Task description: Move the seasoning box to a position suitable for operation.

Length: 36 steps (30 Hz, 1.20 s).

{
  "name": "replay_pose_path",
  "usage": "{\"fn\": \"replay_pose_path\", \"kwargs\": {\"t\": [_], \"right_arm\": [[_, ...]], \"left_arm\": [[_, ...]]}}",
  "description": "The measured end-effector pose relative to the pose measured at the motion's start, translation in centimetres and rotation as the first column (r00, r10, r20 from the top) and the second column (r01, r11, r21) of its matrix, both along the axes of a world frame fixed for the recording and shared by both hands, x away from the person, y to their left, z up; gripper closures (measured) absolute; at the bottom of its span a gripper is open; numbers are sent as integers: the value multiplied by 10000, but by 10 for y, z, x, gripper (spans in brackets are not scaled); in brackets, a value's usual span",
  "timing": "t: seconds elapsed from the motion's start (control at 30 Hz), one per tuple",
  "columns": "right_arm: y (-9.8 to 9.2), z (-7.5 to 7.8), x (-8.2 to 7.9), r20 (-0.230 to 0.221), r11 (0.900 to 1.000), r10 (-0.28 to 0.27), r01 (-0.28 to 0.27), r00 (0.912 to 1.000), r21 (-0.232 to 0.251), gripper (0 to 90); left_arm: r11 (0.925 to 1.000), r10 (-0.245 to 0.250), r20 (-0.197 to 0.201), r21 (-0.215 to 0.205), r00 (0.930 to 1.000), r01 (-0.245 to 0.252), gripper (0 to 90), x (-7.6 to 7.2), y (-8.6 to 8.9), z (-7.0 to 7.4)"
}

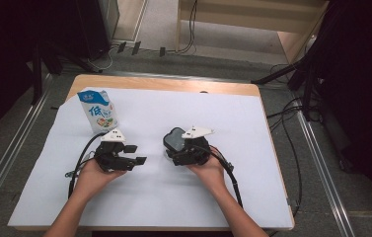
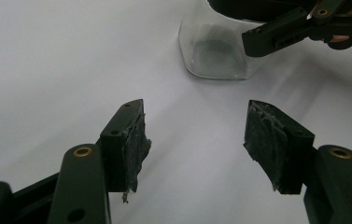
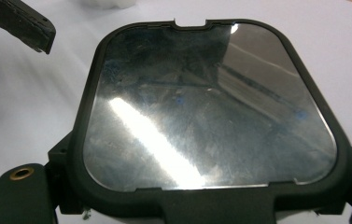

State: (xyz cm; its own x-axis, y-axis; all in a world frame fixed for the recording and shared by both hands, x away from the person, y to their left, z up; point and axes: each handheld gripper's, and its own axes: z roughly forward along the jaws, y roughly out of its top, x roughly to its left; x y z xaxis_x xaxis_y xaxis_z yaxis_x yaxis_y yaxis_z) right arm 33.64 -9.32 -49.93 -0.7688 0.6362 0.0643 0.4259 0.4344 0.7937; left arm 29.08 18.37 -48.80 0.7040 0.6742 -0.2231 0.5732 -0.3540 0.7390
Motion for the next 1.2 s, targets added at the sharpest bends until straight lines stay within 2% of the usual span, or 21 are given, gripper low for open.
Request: {"fn": "replay_pose_path", "kwargs": {"t": [0.07, 0.1, 0.33, 0.43, 0.77, 0.93, 1.1, 1.13, 1.2], "right_arm": [[0, 0, 0, -10, 10000, 39, -39, 10000, 2, 156], [2, -2, 0, 27, 9995, 269, -269, 9996, -142, 147], [-1, -1, 2, -393, 9995, 285, -280, 9988, 119, 120], [-6, 8, 1, -395, 9988, 328, -313, 9987, 390, 120], [-20, 31, -12, -494, 9978, 271, -240, 9984, 621, 120], [-30, 42, -19, -325, 9960, 314, -286, 9990, 843, 121], [-41, 49, -28, -383, 9959, 340, -306, 9987, 857, 182], [-47, 49, -35, -302, 9965, 405, -381, 9987, 746, 239], [-49, 48, -37, -264, 9965, 383, -362, 9989, 755, 258]], "left_arm": [[10000, 2, -9, -23, 10000, -3, 390, 0, 0, 0], [10000, -13, -18, -66, 10000, 13, 390, 0, 0, 0], [9999, -15, -16, -126, 10000, 15, 398, 0, 0, 0], [9999, 0, -17, -139, 10000, 0, 403, 1, 0, 0], [9999, -111, -50, -86, 9999, 110, 413, 4, -3, 1], [10000, -68, -1, -17, 10000, 68, 421, 6, -5, 1], [9999, -73, 157, -104, 9999, 75, 472, 6, -7, 2], [9999, -96, 121, -108, 9999, 97, 517, 7, -7, 2], [9998, -126, -13, -183, 9999, 126, 548, 7, -8, 1]]}}
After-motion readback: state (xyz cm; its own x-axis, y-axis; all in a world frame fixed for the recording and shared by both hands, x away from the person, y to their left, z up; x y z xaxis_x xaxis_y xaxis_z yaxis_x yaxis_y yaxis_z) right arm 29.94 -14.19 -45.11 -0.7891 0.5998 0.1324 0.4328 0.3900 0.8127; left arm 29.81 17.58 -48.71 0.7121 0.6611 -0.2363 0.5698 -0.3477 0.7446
